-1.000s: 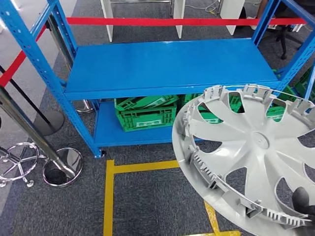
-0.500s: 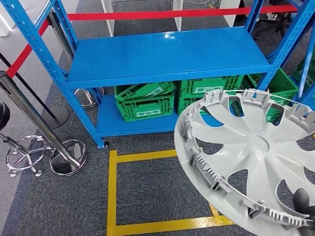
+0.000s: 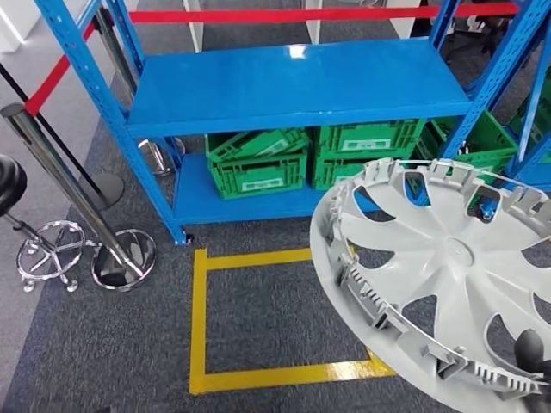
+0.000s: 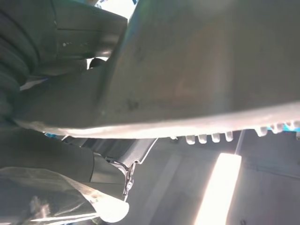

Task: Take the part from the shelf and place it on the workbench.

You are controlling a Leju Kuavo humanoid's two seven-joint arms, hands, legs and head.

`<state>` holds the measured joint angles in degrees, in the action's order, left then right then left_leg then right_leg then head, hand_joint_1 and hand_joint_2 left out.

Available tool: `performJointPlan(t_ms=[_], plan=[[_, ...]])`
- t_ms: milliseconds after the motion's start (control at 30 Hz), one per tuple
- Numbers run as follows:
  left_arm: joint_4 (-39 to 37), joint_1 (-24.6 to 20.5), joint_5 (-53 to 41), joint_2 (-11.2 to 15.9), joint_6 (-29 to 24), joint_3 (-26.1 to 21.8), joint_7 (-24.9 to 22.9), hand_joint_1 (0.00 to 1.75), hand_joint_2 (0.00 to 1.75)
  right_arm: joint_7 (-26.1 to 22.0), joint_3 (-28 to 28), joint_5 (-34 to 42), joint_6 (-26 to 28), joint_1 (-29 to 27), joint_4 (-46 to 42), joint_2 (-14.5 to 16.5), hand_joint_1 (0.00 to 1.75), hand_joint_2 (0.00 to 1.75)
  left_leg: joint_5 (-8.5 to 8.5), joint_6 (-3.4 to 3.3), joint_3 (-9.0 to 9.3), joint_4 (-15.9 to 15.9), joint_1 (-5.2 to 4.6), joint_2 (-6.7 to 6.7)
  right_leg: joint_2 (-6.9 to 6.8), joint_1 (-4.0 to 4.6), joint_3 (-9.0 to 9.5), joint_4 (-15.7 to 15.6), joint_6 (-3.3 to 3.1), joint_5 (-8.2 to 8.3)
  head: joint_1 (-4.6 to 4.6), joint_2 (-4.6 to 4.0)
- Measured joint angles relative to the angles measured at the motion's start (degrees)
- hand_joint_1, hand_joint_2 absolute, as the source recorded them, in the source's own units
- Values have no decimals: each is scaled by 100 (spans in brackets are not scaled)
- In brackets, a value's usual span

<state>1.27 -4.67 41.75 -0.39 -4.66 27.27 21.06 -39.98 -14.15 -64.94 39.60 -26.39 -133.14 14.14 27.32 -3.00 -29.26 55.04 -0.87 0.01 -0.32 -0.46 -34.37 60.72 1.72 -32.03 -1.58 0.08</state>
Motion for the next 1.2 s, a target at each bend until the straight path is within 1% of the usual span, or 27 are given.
performJointPlan(t_ms=[67, 100, 133, 167, 200, 233, 267, 333, 367, 433, 467, 500, 567, 600, 633, 667, 700, 767, 833, 867, 933, 967, 1033, 1067, 1100, 1133, 1200], plan=[[0, -11, 16, -7, -2, 37, -13, 0, 0, -1, -21, 8, 0, -4, -1, 0, 175, 175, -76, 10, -131, 5, 14, 13, 16, -25, -145, 608, 65, -484, 18, -1], [0, -13, 22, -11, -2, 51, -19, 0, 0, -1, -31, 10, 0, -6, -1, 0, 175, 175, -115, 28, -209, 35, 25, 23, 16, -40, -171, 911, 102, -586, 20, 0], [0, -17, 25, -15, -2, 64, -22, 0, 0, -2, -43, 11, 0, -10, 0, 0, 175, 175, -154, 48, -293, 76, 40, 34, 16, -57, -145, 1099, 139, -544, 27, -1], [1, -22, 27, -18, -2, 76, -26, 0, 0, -1, -52, 8, 0, -14, 1, 0, 175, 175, -190, 75, -385, 125, 62, 43, 15, -77, -51, 1128, 179, -383, 33, 0], [1, -28, 27, -19, -3, 86, -28, 0, 0, -1, -60, 4, 0, -16, 1, 0, 175, 175, -222, 109, -483, 188, 90, 48, 15, -102, 120, 970, 221, -172, 38, 1], [2, -34, 29, -13, -4, 94, -29, 0, 0, -1, -63, -2, 0, -14, 2, 0, 175, 175, -250, 148, -584, 264, 112, 51, 17, -130, 352, 661, 276, -55, 44, 0], [3, -38, 31, -2, -5, 100, -32, 0, 0, -2, -63, -8, 0, -12, 0, 1, 175, 175, -274, 186, -677, 347, 123, 48, 24, -139, 618, 278, 310, -45, 53, 0], [4, -41, 33, 20, -11, 107, -40, 0, 0, -3, -66, -19, 0, -10, 2, 15, 175, 175, -345, 251, -789, 463, 114, 37, 33, -133, 911, -245, 261, -214, 60, 0], [4, -38, 34, 26, -16, 113, -51, 0, 0, -4, -69, -24, 0, -13, 2, 24, 175, 175, -389, 276, -812, 484, 108, 31, 33, -114, 936, -322, 192, -253, 61, 0], [6, -26, 42, 31, -30, 133, -85, 0, 0, -4, -81, -32, 0, -11, 5, 40, 175, 175, -412, 325, -852, 500, 117, 28, 10, -110, 824, -282, 45, -203, 53, -1], [12, -19, 49, 34, -40, 145, -108, 0, 0, -4, -87, -34, 0, -5, 5, 48, 175, 175, -271, 349, -884, 574, 125, 28, -2, -106, 760, -270, -26, -152, 45, -1], [22, -13, 60, 36, -54, 158, -127, 0, 0, -4, -91, -36, 0, 2, 5, 57, 175, 175, -8, 371, -924, 751, 132, 28, -13, -102, 684, -266, -89, -90, 33, -1], [46, -10, 76, 39, -78, 181, -148, 0, 0, -4, -102, -39, 0, 9, 5, 74, 175, 175, 660, 391, -988, 1382, 138, 27, -22, -70, 546, -258, -158, 45, 12, -2], [60, -11, 80, 41, -85, 190, -150, 0, 0, -4, -108, -40, 0, 9, 5, 80, 175, 175, 855, 386, -996, 1729, 137, 27, -27, -48, 471, -250, -172, 119, 5, -2], [72, -15, 80, 41, -87, 195, -150, 0, 0, -4, -114, -41, 0, 10, 5, 85, 175, 175, 882, 367, -963, 1970, 132, 27, -31, -22, 390, -238, -183, 192, 4, -2], [84, -18, 81, 40, -87, 198, -150, 0, 0, -4, -119, -42, 0, 12, 5, 88, 175, 175, 780, 330, -869, 2048, 122, 26, -34, 7, 299, -225, -193, 262, 1, -2], [97, -21, 81, 39, -87, 201, -150, 0, 0, -4, -123, -42, 0, 13, 5, 91, 175, 175, 610, 270, -695, 1937, 104, 24, -34, 38, 203, -213, -202, 330, 0, -2], [115, -26, 81, 50, -88, 203, -152, 0, 0, -4, -133, -42, 0, 15, 5, 94, 175, 175, 399, 102, -131, 1223, 22, 16, -30, 89, 63, -200, -211, 445, 3, -2], [127, -37, 82, 73, -93, 207, -155, 0, 0, -4, -144, -41, 0, 17, 5, 96, 175, 175, 462, -11, 371, 414, -63, 9, -37, 107, -18, -203, -186, 565, 3, -2], [130, -44, 83, 82, -95, 209, -157, 0, 0, -4, -148, -40, 0, 21, 5, 98, 175, 175, 497, -27, 476, 187, -94, 7, -44, 100, -55, -213, -158, 631, 1, -2], [133, -45, 85, 75, -96, 216, -161, 0, 0, -4, -152, -39, 0, 23, 2, 105, 175, 175, 399, -16, 421, 34, -103, 24, -43, 78, -152, -228, -97, 722, -7, -2], [135, -41, 85, 68, -96, 221, -166, 0, 0, -5, -154, -39, 0, 18, 1, 107, 175, 175, 311, -27, 347, 0, -91, 36, -28, 74, -212, -191, -65, 638, -4, -2], [139, -35, 86, 55, -96, 231, -176, 0, 0, -6, -154, -39, 0, 11, 2, 109, 175, 175, 140, -52, 161, -28, -62, 62, 6, 59, -360, 151, -3, 136, 23, -1], [141, -33, 87, 54, -96, 233, -180, 0, 0, -6, -154, -39, 0, 11, 3, 109, 175, 175, 68, -69, 60, -11, -61, 63, 15, 45, -414, 466, 33, -173, 42, -1], [143, -32, 88, 51, -96, 235, -181, 0, 0, -6, -154, -39, 0, 14, 4, 109, 175, 175, 1, -69, -43, 17, -61, 68, 16, 29, -448, 816, 65, -383, 52, -1], [144, -35, 90, 49, -96, 236, -181, 0, 0, -6, -154, -39, 0, 15, 4, 109, 175, 175, -64, -64, -152, 51, -59, 73, 16, 14, -437, 1120, 95, -425, 57, -2], [146, -37, 90, 43, -96, 237, -181, 0, 0, -6, -154, -39, 0, 18, 5, 109, 175, 175, -191, -31, -404, 145, -44, 85, 15, -14, -246, 1324, 152, -100, 57, -2]])
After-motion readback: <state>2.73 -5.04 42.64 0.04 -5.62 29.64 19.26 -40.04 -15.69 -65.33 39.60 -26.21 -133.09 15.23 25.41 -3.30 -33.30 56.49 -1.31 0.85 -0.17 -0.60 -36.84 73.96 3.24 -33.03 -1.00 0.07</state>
